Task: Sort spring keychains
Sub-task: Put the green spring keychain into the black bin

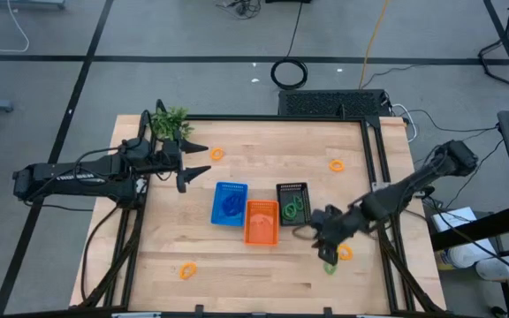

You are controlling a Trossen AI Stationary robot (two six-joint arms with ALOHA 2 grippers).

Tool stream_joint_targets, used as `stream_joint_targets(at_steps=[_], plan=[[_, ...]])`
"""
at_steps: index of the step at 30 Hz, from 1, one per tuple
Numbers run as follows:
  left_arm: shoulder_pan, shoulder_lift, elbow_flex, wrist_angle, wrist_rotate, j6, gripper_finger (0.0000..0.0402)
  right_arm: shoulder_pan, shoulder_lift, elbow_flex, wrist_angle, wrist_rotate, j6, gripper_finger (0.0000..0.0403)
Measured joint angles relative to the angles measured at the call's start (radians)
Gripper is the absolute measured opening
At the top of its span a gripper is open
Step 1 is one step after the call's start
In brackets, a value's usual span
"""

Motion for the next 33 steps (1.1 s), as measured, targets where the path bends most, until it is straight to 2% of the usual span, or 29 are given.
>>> stream_joint_targets(at_steps=[6, 15, 27, 33], plan=[[0.000, 0.000, 0.000, 0.000, 0.000, 0.000, 0.0308, 0.099, 0.144, 0.006, -0.028, -0.070, 0.207, 0.0123], [0.000, 0.000, 0.000, 0.000, 0.000, 0.000, 0.0308, 0.122, 0.315, 0.006, -0.049, -0.080, 0.171, 0.0123], [0.000, 0.000, 0.000, 0.000, 0.000, 0.000, 0.0308, 0.139, 0.347, 0.005, -0.087, -0.132, 0.096, 0.0123], [0.000, 0.000, 0.000, 0.000, 0.000, 0.000, 0.0308, 0.155, 0.347, -0.057, -0.068, -0.134, 0.084, 0.0123]])
